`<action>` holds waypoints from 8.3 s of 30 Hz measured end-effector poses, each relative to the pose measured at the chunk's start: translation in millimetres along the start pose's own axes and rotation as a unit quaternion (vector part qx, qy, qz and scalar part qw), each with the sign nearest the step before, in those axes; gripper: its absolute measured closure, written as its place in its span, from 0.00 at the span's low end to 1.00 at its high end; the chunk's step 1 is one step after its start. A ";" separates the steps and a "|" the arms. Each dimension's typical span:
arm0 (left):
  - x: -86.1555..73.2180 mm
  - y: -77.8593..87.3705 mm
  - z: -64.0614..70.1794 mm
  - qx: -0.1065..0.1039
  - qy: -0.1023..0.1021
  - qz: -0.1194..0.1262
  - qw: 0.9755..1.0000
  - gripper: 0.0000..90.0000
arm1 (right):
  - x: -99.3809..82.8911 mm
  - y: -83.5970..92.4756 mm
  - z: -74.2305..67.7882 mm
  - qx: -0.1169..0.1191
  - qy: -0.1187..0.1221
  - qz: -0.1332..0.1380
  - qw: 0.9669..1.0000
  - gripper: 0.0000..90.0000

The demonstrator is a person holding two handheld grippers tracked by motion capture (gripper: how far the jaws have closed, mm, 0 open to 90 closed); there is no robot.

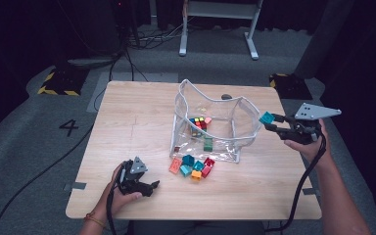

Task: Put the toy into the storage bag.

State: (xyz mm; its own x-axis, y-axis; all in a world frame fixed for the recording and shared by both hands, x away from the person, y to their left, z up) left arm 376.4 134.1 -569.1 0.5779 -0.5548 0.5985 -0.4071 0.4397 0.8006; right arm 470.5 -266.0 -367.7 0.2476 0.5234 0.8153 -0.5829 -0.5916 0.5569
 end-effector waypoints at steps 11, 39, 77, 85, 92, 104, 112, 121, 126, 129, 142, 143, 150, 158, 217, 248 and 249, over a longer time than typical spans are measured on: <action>0.1 0.0 0.0 -0.001 -0.001 -0.002 1.000 0.14 | 32.4 -23.8 -1.9 0.036 0.017 -0.018 0.999 0.66; 0.1 0.1 0.0 -0.001 -0.001 -0.002 1.000 0.14 | 55.8 -116.2 -34.1 0.097 0.112 -0.152 0.977 0.66; 0.2 0.0 0.0 -0.001 -0.001 -0.002 1.000 0.14 | 17.4 -95.8 -2.7 0.073 0.076 -0.178 0.978 0.53; 0.1 0.0 0.0 -0.001 -0.001 -0.002 1.000 0.14 | 29.0 -68.4 -12.4 0.077 0.038 -0.079 0.993 0.48; 0.2 0.0 0.0 -0.001 -0.001 -0.002 1.000 0.14 | 34.9 -35.1 -23.4 0.055 0.011 -0.014 0.998 0.44; 0.1 0.0 0.0 -0.001 -0.001 -0.002 1.000 0.14 | 12.3 5.6 -47.7 0.049 0.002 0.032 0.998 0.47; 0.1 0.0 0.0 -0.001 -0.001 -0.002 1.000 0.14 | -8.4 9.3 -69.1 0.054 0.018 0.030 0.998 0.49; 0.1 0.0 0.0 -0.001 -0.001 -0.002 1.000 0.14 | -36.2 -4.3 -92.3 0.077 0.023 0.008 0.997 0.51; 0.1 0.0 -0.1 0.000 -0.001 -0.002 1.000 0.14 | -51.5 -20.8 -107.5 0.093 0.034 -0.007 0.995 0.51; 0.1 0.0 -0.1 0.000 -0.001 -0.002 1.000 0.14 | -59.5 -33.9 -115.9 0.106 0.031 -0.017 0.994 0.52; 0.1 0.0 0.0 -0.001 -0.001 -0.002 1.000 0.14 | -75.9 -98.0 -153.4 0.159 0.046 -0.053 0.985 0.53; 0.1 0.1 -0.1 0.000 -0.001 -0.002 1.000 0.14 | -75.9 -101.6 -155.1 0.159 0.048 -0.056 0.984 0.53; 0.1 0.1 0.0 -0.001 -0.001 -0.002 1.000 0.14 | -73.6 -123.2 -168.9 0.171 0.044 -0.073 0.982 0.51; 0.1 0.0 0.0 -0.001 -0.001 -0.002 1.000 0.14 | -65.1 -141.9 -177.2 0.169 0.082 -0.069 0.980 0.50; 0.1 0.1 0.0 -0.001 -0.001 -0.002 1.000 0.14 | -96.1 -145.7 -188.0 0.201 0.064 -0.107 0.972 0.62; 0.2 0.1 -0.2 -0.001 -0.001 0.000 1.000 0.14 | -133.3 -72.9 -86.6 0.110 -0.001 -0.097 0.989 0.62; 0.2 0.1 -0.2 -0.001 -0.001 0.000 1.000 0.14 | -133.3 -72.9 -86.6 0.110 -0.001 -0.097 0.989 0.62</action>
State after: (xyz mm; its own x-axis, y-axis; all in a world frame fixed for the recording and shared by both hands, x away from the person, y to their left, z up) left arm 376.7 134.2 -568.9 0.5765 -0.5562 0.5985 -0.4063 0.4404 0.8006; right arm 413.0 -239.5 -530.7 0.3397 0.6388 0.6903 -0.3424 -0.5996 0.7234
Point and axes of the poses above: each handheld gripper's, and its own axes: y roughly backward along the jaws, x roughly out of its top, z roughly to its right, the point moved 9 cm from there along -y, roughly forward along the jaws, and after that the axes turned 6 degrees about -z, right-handed, at the moved point
